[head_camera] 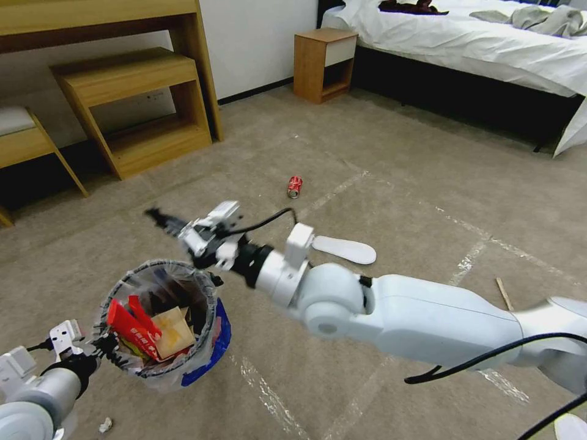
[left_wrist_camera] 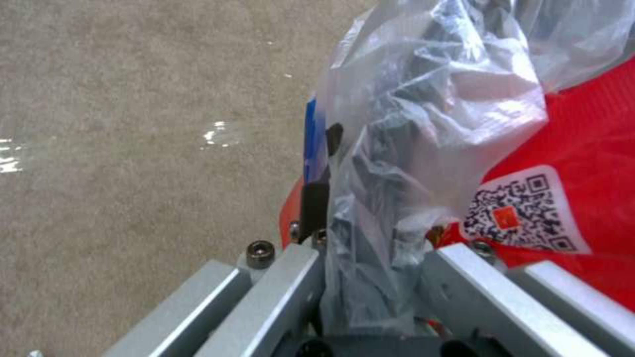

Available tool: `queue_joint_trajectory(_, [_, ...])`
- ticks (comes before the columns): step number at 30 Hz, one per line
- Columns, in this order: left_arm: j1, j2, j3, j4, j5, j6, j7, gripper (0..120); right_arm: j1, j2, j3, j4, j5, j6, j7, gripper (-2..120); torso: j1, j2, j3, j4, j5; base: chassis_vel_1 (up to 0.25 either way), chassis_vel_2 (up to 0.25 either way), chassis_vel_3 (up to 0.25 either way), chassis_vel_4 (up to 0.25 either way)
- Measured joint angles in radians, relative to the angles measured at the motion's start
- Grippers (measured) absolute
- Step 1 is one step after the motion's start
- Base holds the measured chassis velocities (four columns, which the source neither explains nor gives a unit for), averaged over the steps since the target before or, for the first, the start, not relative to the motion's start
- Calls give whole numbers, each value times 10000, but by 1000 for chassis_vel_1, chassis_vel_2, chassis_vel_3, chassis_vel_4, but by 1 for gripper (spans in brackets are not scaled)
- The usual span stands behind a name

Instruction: Pick up the trash bin and place the garbage on the floor into it.

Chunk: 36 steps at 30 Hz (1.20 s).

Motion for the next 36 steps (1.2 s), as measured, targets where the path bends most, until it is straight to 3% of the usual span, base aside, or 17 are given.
queue_joint_trajectory(14, [59, 17, -146, -302, -82, -15, -6, 0, 456, 949, -1273, -294, 544, -858, 803, 0, 0, 0, 0, 0, 2, 0, 0, 0, 0])
queue_joint_trajectory(36, [209, 46, -317, -525, -99, -173, 5, 0, 309, 755, -1430, -965, 190, -1319, 1165, 0, 0, -2, 1, -1, 2, 0, 0, 0, 0])
